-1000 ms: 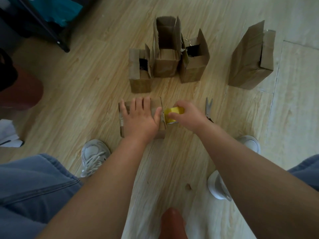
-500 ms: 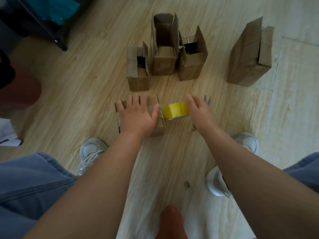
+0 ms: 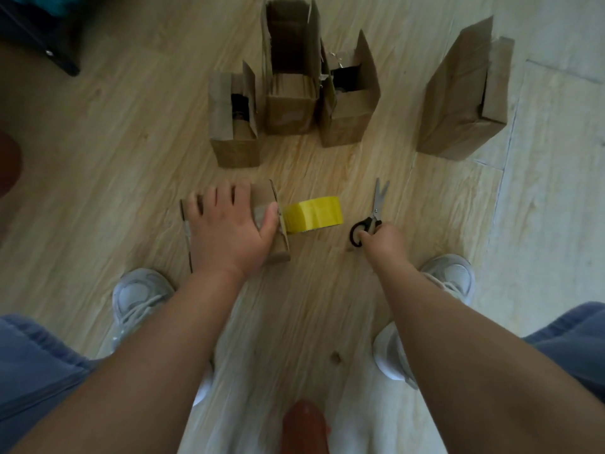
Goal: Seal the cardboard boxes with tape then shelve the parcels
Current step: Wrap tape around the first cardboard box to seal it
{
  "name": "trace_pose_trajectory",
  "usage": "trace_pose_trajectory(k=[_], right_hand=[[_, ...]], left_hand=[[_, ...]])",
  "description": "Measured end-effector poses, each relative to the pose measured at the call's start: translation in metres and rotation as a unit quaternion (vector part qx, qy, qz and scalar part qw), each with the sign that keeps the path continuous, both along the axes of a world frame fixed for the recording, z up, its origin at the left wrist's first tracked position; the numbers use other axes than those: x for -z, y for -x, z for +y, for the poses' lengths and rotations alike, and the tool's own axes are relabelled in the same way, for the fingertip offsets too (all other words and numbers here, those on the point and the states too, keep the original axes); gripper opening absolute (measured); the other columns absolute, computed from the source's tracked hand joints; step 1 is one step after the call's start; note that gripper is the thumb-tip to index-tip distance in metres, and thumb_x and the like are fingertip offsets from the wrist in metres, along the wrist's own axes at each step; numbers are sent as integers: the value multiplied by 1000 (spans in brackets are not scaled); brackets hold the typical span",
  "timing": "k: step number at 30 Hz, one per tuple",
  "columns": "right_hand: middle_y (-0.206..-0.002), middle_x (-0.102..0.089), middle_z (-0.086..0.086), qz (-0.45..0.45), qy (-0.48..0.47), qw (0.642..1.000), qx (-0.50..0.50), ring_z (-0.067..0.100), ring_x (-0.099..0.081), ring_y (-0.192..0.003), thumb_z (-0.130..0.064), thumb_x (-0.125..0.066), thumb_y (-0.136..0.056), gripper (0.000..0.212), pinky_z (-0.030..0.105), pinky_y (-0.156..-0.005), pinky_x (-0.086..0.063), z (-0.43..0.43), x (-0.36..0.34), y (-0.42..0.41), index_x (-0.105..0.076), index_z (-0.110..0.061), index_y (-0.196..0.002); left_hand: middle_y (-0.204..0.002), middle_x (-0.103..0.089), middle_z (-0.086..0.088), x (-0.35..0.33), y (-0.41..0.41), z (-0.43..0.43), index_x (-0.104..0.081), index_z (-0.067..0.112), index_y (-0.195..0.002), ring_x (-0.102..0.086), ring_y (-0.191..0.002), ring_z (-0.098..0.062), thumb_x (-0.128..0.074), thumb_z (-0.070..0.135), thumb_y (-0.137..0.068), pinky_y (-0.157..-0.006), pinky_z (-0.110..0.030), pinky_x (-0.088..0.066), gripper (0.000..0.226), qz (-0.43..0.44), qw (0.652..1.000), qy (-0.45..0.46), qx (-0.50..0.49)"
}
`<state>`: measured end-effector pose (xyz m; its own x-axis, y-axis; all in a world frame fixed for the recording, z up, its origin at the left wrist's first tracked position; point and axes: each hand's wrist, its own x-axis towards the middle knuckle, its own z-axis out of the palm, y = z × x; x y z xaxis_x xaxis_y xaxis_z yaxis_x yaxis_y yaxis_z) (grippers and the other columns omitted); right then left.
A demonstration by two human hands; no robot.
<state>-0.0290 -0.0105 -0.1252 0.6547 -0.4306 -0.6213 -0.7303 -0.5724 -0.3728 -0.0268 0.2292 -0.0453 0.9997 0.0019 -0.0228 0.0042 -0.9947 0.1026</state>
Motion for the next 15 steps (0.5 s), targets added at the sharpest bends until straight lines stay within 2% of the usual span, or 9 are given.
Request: trace_pose_trajectory(k=[2,4,6,9,12,15], right_hand=[[-93,-55,8,-6,9,1000,20,21,-51,-76,-28,-60,-99,27,30,-53,-36,1,4,-1,-55,-4,-111],[-102,-55,8,-9,6,999,52,23,-53,-84,-28,-64,-96,36,33,-64,-42,2,9,-4,-51,-3,-118],[-109,-55,10,-7,5,998,56,24,-54,-89,-26,-67,-93,40,36,-68,-43,2,13,-6,-49,-4,-122],[-102,-50,7,10,30,999,1,23,-50,-87,-21,-69,-93,36,33,-65,-38,-4,14,-6,-49,-5,-118],[-92,-50,5,24,35,999,-33,21,-49,-81,-17,-65,-95,21,30,-60,-35,-10,13,-5,-50,-7,-106],[-77,-48,2,51,28,998,-32,16,-49,-67,-22,-62,-95,19,28,-52,-34,-10,6,-7,-50,-8,-93]], left_hand=[[-107,-57,-13,0,0,0,-54,10,-118,-49,-102,-32,-26,56,-93,-99,-50,-33,60,3,1000,-1,5],[-105,-56,-12,2,-1,0,-54,10,-118,-49,-101,-31,-26,56,-93,-97,-49,-33,59,1,1000,-6,5],[-104,-56,-12,3,-1,1,-54,10,-117,-49,-100,-31,-28,55,-93,-97,-48,-33,57,-6,1000,-8,6],[-103,-56,-12,3,0,0,-54,9,-116,-49,-98,-32,-31,54,-94,-96,-48,-33,55,-20,1000,-5,9],[-102,-57,-12,4,-1,1,-54,10,-115,-49,-97,-31,-33,53,-94,-95,-48,-33,53,-25,1000,-1,9],[-102,-57,-12,4,-1,1,-55,9,-115,-50,-98,-32,-33,53,-93,-96,-48,-32,53,-29,1000,-1,6]])
